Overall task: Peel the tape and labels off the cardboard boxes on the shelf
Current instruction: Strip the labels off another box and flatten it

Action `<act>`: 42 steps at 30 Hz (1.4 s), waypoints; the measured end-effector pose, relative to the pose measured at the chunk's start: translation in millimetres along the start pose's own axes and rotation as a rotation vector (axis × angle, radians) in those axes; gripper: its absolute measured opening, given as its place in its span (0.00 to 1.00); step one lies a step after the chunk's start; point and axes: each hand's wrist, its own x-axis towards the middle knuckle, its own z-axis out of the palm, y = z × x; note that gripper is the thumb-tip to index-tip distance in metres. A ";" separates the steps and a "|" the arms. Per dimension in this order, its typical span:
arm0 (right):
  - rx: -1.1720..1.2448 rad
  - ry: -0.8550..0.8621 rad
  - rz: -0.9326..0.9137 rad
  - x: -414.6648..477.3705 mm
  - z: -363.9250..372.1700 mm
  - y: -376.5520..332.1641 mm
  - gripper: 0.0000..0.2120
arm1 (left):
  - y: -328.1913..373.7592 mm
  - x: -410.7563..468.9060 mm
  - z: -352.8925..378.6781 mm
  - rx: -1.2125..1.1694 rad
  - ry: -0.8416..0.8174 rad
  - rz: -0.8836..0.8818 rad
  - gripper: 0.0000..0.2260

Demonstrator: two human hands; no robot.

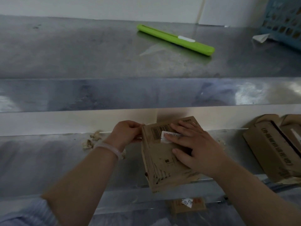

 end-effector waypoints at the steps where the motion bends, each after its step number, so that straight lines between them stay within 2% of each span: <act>1: -0.002 -0.002 0.001 0.2 0.2 0.2 0.23 | -0.6 0.1 1.5 0.045 0.031 0.030 0.04; 5: -0.021 -0.017 0.003 0.8 0.1 0.5 0.24 | -3.5 0.2 4.9 0.167 0.123 0.107 0.01; 9: -0.024 -0.017 -0.002 1.8 -1.1 -0.3 0.23 | -8.9 0.2 7.8 0.133 0.179 0.092 0.04; 14: -0.032 -0.025 0.013 0.3 -2.2 -0.5 0.24 | -16.4 0.4 -0.8 -0.262 0.252 -0.029 0.02; 16: -0.035 -0.046 0.021 1.0 -2.1 -0.4 0.24 | -24.8 0.5 -12.7 -0.231 0.293 0.001 0.01; 18: -0.029 -0.057 0.024 2.1 -2.4 -0.7 0.24 | -33.9 1.0 -26.4 -0.082 0.356 0.055 0.05; 21: -0.027 -0.062 0.011 2.9 -2.6 -1.5 0.25 | -39.2 1.0 -49.1 0.408 0.453 0.133 0.05; 25: 0.083 -0.027 0.014 3.6 -5.3 -2.8 0.26 | -43.3 -1.8 -65.7 0.770 0.396 0.178 0.11; 27: 0.170 0.082 0.093 1.5 -6.2 -3.0 0.27 | -42.9 -3.4 -66.3 0.912 0.348 0.132 0.18; 28: 0.126 0.152 0.140 0.7 -7.1 -4.3 0.27 | -38.6 -7.2 -61.8 0.929 0.334 0.119 0.21; 30: -0.068 0.188 0.274 -1.6 -12.0 -9.7 0.28 | -26.4 -22.5 -45.0 0.800 0.311 0.128 0.23; 32: -0.119 0.086 0.448 -5.2 -16.4 -12.9 0.32 | -11.5 -50.6 -20.3 0.485 0.196 0.114 0.25; 34: 0.059 -0.010 0.593 -9.6 -20.8 -13.5 0.35 | -0.9 -78.1 4.6 0.207 -0.015 0.119 0.30; 35: 0.174 -0.036 0.639 -11.6 -22.8 -11.1 0.34 | -1.7 -85.6 14.8 0.174 -0.095 0.141 0.28; 36: 0.269 -0.042 0.666 -13.0 -23.7 -6.8 0.33 | -4.9 -87.9 22.8 0.205 -0.140 0.170 0.21; 37: 0.351 -0.031 0.689 -15.4 -25.0 -1.2 0.31 | -5.6 -88.8 29.1 0.201 -0.162 0.211 0.15; 38: 0.432 -0.017 0.710 -19.1 -26.7 4.3 0.30 | -10.0 -84.7 30.8 0.187 -0.149 0.226 0.15; 40: 0.603 0.008 0.720 -28.3 -29.5 10.1 0.26 | -14.1 -77.5 28.9 0.104 -0.071 0.234 0.18; 42: 0.673 0.028 0.687 -38.4 -26.9 13.1 0.18 | -17.1 -73.7 24.8 0.128 0.004 0.228 0.20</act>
